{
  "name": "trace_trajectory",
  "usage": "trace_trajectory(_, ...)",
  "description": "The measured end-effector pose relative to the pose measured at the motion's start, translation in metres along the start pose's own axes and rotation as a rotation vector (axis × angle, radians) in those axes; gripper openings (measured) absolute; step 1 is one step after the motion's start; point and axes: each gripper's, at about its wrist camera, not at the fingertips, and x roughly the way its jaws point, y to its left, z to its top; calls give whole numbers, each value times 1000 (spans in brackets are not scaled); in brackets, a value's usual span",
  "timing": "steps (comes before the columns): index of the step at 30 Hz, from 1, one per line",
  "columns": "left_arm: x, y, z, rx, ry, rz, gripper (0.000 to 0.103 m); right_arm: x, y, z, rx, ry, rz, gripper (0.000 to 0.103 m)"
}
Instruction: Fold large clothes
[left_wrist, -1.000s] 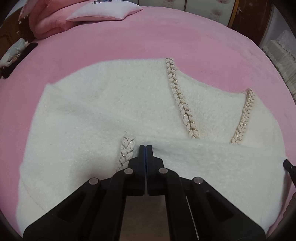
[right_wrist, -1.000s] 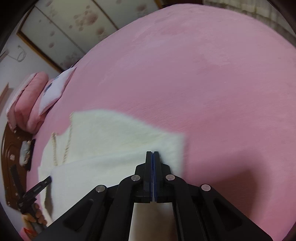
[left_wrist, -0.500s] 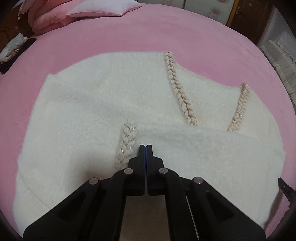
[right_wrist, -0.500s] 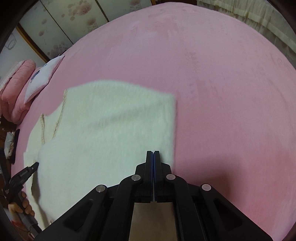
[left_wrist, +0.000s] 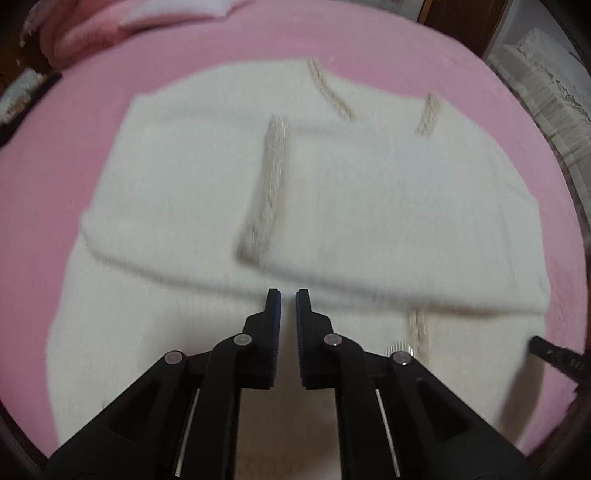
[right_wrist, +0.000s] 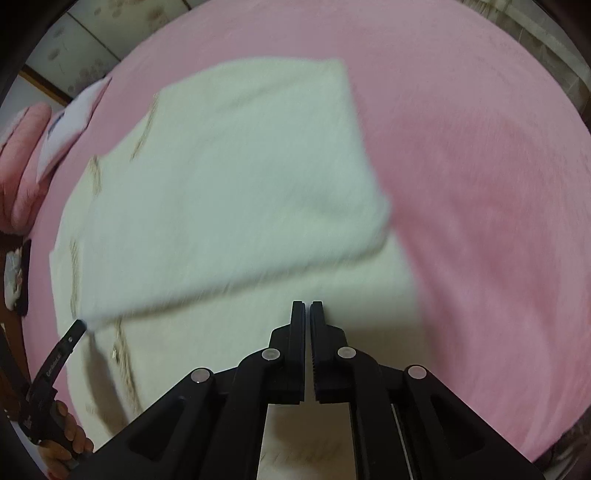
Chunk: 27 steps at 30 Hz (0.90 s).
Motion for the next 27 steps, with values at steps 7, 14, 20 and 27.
trace_trajectory(7,-11,34,-40,35,230,32,34,-19,63,-95,-122,56,-72,20)
trace_trajectory(14,-50,60,-78,16,275,-2,59,-28,133,-159,-128,111,12,56)
trace_trajectory(20,-85,55,-104,68,236,-30,68,-65,145,-188,-121,88,-2,74)
trace_trajectory(27,-121,44,-131,93,107,-8,70,-80,155,-190,-65,33,50,79)
